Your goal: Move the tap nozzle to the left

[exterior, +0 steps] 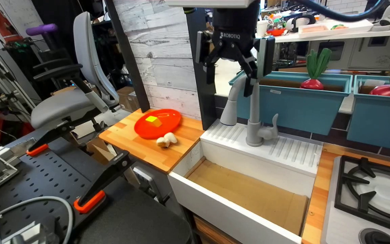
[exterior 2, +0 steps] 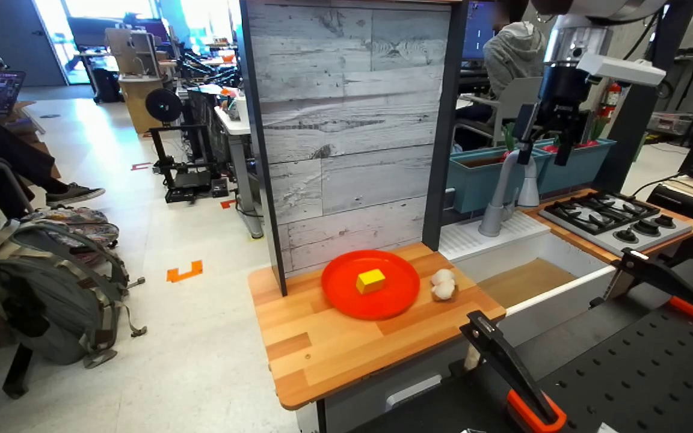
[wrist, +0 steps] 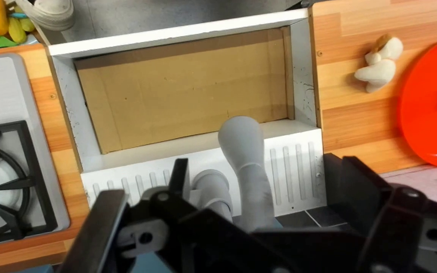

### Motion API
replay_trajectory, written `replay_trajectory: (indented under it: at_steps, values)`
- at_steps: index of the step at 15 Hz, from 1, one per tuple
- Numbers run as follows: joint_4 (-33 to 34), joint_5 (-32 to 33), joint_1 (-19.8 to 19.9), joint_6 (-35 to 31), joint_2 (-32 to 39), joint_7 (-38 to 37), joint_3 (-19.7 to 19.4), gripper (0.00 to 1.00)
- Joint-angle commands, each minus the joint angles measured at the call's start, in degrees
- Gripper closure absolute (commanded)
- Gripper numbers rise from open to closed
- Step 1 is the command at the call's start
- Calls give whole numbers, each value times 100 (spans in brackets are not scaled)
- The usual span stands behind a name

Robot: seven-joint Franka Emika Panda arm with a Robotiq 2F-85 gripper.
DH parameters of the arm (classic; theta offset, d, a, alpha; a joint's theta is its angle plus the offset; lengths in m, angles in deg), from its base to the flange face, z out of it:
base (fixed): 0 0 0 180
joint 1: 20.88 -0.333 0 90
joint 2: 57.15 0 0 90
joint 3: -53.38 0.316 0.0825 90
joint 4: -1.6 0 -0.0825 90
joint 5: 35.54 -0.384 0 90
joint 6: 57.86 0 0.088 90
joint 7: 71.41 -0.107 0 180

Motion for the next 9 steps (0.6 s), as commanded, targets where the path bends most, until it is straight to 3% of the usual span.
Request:
replay_trajectory:
  at_steps: [1, 3, 4, 6, 9]
  values:
    - [685, -56, 166, 104, 563, -219, 182, 0]
    - [891, 6, 133, 119, 762, -315, 203, 0]
    - [952, 36, 119, 117, 822, -327, 219, 25]
    - [1023, 33, 137, 161, 869, -303, 274, 32]
    - [996, 30, 161, 124, 855, -245, 318, 58]
